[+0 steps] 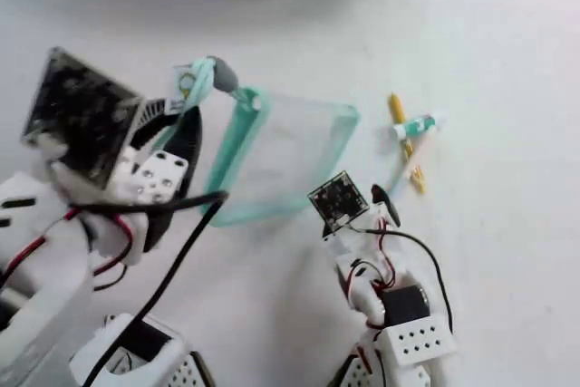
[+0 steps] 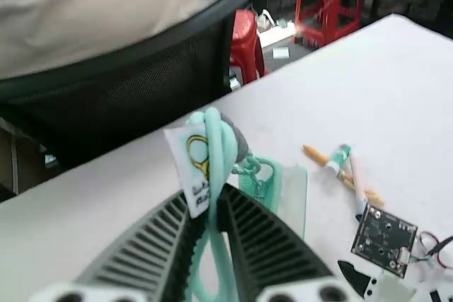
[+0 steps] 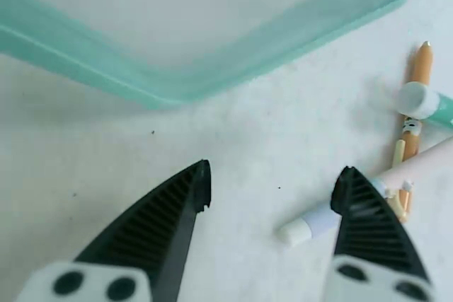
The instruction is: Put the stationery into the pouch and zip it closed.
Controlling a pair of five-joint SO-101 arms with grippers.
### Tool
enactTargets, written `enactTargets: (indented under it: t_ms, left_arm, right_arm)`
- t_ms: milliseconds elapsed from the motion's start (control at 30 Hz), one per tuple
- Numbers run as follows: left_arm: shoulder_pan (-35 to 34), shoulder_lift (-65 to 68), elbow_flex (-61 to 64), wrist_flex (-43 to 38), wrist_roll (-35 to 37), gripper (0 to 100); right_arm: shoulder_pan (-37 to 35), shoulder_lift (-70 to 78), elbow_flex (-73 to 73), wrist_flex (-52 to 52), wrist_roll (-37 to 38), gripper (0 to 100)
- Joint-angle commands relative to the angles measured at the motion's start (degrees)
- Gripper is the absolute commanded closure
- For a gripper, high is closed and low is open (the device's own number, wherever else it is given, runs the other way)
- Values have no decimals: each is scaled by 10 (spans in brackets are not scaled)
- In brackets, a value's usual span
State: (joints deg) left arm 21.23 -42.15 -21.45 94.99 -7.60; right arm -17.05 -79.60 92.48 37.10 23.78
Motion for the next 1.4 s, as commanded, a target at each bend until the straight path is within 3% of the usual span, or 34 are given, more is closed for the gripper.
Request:
enactTargets:
  t_ms: [0,300,633,1367]
  left_arm:
    - [6,16,-92,-11,10,977]
    - [28,172,-369,62,49,976]
    - [94,243,-360,67,47,976]
    - [89,242,-355,71,30,976]
  right_arm:
    - [0,-7,-4,-13,5,719]
    - [0,-7,-4,-13,5,719]
    - [0,-7,-4,-13,5,719]
    - [1,-7,-4,-13,5,719]
